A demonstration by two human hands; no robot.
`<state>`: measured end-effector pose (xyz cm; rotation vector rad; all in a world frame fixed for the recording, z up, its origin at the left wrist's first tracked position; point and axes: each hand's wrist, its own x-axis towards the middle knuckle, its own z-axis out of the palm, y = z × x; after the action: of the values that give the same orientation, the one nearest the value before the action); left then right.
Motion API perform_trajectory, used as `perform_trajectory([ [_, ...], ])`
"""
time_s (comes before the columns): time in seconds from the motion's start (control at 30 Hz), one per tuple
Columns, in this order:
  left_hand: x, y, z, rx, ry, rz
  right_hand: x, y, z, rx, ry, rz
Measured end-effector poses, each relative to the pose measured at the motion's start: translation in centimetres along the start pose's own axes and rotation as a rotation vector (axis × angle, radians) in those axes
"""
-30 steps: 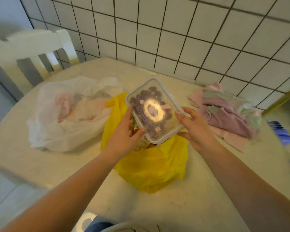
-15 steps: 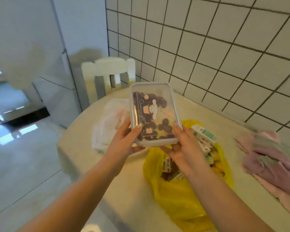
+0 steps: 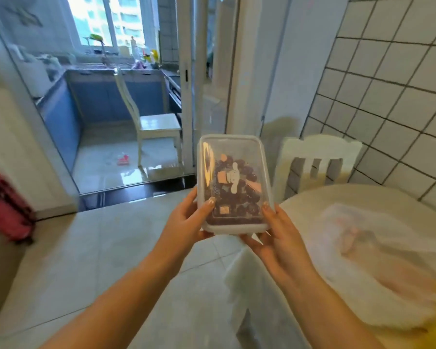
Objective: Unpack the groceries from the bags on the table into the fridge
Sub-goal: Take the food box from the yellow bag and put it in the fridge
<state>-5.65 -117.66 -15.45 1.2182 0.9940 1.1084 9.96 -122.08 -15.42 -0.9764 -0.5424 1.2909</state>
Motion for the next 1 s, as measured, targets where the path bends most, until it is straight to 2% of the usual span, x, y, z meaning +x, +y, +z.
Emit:
perform_trajectory([
  [0.2,3.8,1.8,-11.4,0.027,0.146,0.008,5.6,5.0,10.5,-0.038,-0.131,0.096],
  [0.47,14.0,2.8,-21.3,0.035,0.261,0.028,15.7,7.6,19.7,-0.131,-0.251,0.092],
  [0.77,32.9,7.8,-25.2,0.038,0.329,0.257,33.5,4.9,28.7,-0.040,-0.311,-0.056],
  [1.0,48.1,11.5,-26.0,0.112,0.157,0.410,46.7,0.6,34.4,-0.064,-0.259,-0.275],
])
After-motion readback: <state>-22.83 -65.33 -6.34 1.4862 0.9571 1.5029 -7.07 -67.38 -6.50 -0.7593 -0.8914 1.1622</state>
